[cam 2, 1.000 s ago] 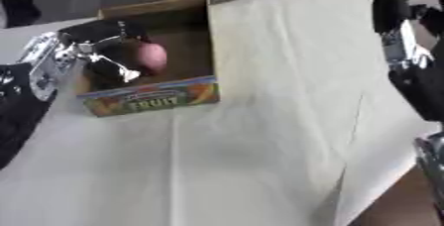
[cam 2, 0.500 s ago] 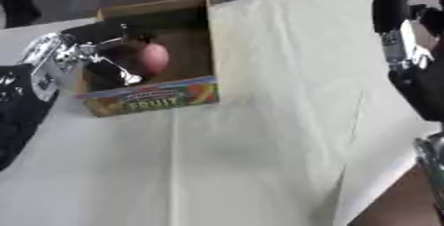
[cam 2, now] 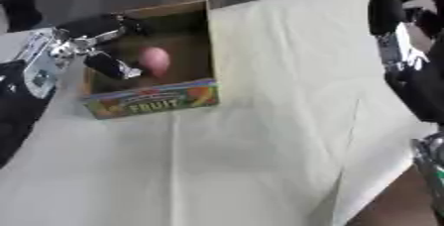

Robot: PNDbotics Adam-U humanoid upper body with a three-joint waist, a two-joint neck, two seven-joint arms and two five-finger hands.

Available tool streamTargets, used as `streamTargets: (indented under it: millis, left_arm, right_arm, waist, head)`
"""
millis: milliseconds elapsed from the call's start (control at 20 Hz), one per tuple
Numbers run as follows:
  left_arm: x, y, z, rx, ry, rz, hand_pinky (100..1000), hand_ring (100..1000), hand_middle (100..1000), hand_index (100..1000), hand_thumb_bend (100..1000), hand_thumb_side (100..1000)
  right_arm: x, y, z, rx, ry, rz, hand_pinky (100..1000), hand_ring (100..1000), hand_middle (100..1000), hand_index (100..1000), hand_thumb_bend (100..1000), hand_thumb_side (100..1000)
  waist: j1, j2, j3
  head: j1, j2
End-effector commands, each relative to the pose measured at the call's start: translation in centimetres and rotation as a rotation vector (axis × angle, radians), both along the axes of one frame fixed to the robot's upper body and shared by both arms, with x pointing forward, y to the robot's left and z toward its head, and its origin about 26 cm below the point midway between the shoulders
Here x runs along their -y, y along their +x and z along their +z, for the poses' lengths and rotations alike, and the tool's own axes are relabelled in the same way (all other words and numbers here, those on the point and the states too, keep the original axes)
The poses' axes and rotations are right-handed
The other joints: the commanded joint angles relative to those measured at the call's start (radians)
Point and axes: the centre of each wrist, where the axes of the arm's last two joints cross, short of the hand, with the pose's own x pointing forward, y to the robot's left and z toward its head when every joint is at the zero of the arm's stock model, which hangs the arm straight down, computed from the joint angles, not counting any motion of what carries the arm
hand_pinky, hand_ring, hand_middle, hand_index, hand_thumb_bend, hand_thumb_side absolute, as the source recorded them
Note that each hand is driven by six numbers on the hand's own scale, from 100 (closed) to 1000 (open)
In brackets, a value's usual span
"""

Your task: Pick up objects on the table and place them in the box.

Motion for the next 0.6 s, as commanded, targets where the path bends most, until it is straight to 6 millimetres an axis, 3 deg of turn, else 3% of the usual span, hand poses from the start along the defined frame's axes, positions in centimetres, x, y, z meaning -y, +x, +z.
streamTargets:
  millis: [50,350,600]
  left_arm:
    - [-1.1,-1.2,3.0,0.076,-0.048,0.001,805,829,770,932,378,492]
    - [-0.8,-3.7,5.0,0.137,-0.095,-0.082,800,820,762,916,342,491]
    - [-0.2,-7.7,6.8,0.211,-0.219,-0.188,791,804,749,902,292,483]
  right_arm:
    - [0.3,-0.4,0.7,0.029,0.003,-0.011,574,828,515,784,452,739]
    - [0.5,-0.4,0.4,0.024,0.015,-0.021,575,827,518,784,452,739]
    - [0.5,-0.4,0.3,0.023,0.029,-0.026,577,826,521,784,453,739]
  waist:
    - [-0.012,-0.035,0.006]
    - [-0.029,-0.058,0.026]
    - [-0.047,-0.076,0.048]
  head:
    - [-0.008,0.010]
    - [-0.022,0.036]
    - [-0.041,0.082]
